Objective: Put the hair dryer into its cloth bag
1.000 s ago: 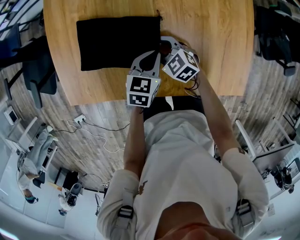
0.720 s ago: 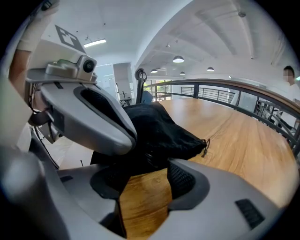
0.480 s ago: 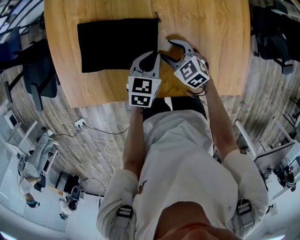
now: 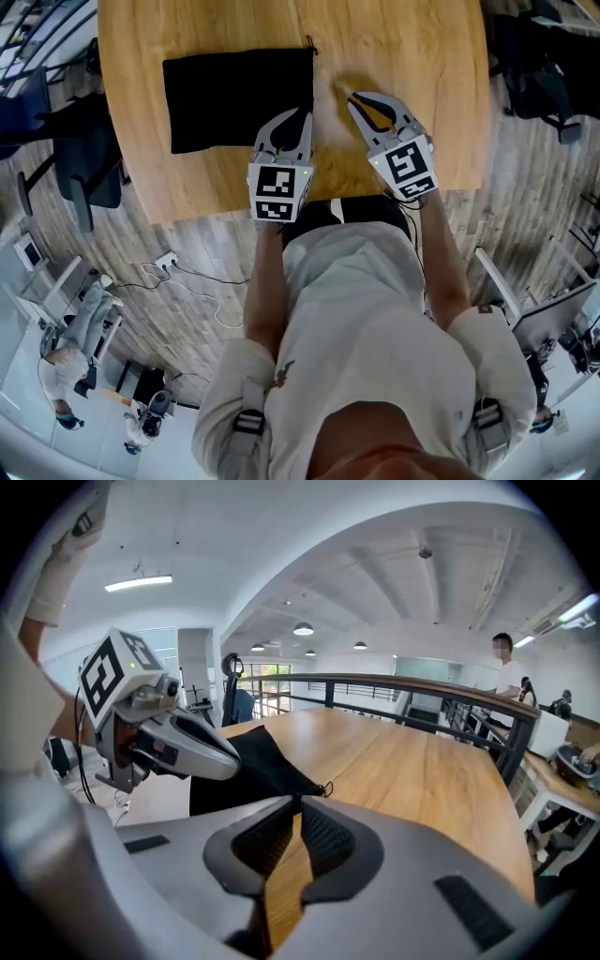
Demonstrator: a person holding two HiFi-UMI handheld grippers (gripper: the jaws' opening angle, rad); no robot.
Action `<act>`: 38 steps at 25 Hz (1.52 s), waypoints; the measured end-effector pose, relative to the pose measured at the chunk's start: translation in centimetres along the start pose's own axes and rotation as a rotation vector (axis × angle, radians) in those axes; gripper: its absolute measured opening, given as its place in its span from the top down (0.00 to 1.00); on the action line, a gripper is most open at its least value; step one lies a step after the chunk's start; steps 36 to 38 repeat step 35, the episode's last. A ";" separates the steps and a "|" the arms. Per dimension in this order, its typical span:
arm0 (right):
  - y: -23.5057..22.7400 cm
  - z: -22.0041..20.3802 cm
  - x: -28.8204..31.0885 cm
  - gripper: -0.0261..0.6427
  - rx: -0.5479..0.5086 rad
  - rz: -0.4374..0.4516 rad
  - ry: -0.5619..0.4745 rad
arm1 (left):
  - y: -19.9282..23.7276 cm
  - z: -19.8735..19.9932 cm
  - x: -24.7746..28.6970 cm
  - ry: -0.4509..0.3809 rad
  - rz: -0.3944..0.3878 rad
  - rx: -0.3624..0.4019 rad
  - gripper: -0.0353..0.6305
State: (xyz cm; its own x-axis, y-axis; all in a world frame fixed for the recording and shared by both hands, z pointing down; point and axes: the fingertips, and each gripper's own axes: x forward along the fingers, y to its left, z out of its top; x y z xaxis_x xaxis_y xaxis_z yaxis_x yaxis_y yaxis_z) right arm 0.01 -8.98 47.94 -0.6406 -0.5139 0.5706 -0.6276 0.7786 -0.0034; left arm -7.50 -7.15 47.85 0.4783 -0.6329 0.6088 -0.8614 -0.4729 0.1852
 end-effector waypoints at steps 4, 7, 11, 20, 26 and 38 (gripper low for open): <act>-0.1 1.7 -1.4 0.92 0.031 -0.021 -0.044 | 0.2 0.8 -1.2 -0.032 -0.007 0.021 0.91; 0.4 1.9 -2.0 0.93 0.040 -0.017 -0.050 | 0.3 1.1 -1.9 -0.049 -0.014 0.027 0.92; 1.5 1.2 -2.3 0.93 0.048 0.002 -0.031 | 0.2 0.7 -2.7 -0.046 -0.014 0.028 0.92; 3.0 0.8 -2.0 0.93 0.060 0.022 -0.014 | 0.6 0.1 -3.5 -0.039 -0.013 0.029 0.92; 3.2 0.7 -1.7 0.93 0.055 0.028 -0.008 | 0.7 0.0 -3.5 -0.037 -0.011 0.030 0.92; 3.3 0.7 -1.4 0.93 0.048 0.038 0.000 | 1.0 0.1 -3.5 -0.036 -0.011 0.029 0.92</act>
